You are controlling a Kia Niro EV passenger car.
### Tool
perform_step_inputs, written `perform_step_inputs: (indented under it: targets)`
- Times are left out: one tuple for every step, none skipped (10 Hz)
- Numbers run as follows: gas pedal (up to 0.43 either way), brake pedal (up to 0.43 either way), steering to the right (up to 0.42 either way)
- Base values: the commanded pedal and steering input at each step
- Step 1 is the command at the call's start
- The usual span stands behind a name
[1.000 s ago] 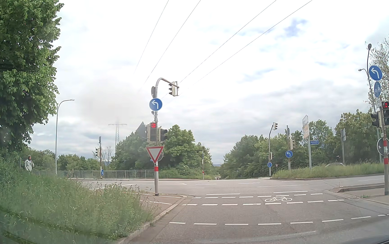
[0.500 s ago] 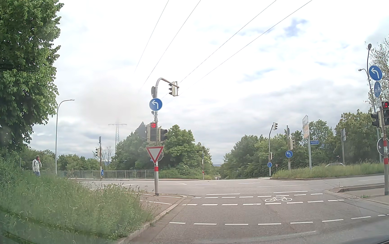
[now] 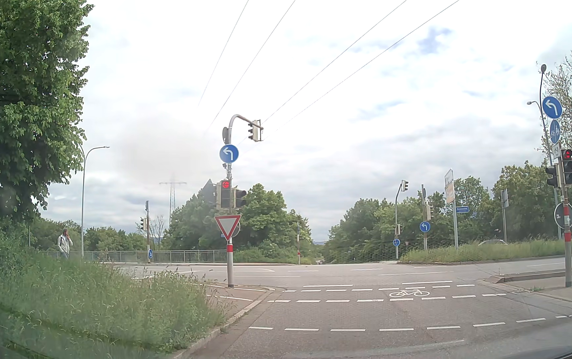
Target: Follow the waypoints while adhering to traffic rules and regulations
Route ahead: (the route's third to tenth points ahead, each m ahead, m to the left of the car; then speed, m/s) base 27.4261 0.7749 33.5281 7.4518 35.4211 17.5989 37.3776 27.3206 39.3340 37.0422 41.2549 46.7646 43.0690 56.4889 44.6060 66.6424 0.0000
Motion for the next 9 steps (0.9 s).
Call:
perform_step_inputs:
  targets:
    - [0.000, 0.244, -0.007]
    - [0.000, 0.244, -0.007]
    - [0.000, 0.244, -0.007]
    - [0.000, 0.244, -0.007]
    - [0.000, 0.244, -0.007]
    - [0.000, 0.244, -0.007]
    - [0.000, 0.244, -0.007]
    - [0.000, 0.244, -0.007]
    - [0.000, 0.244, -0.007]
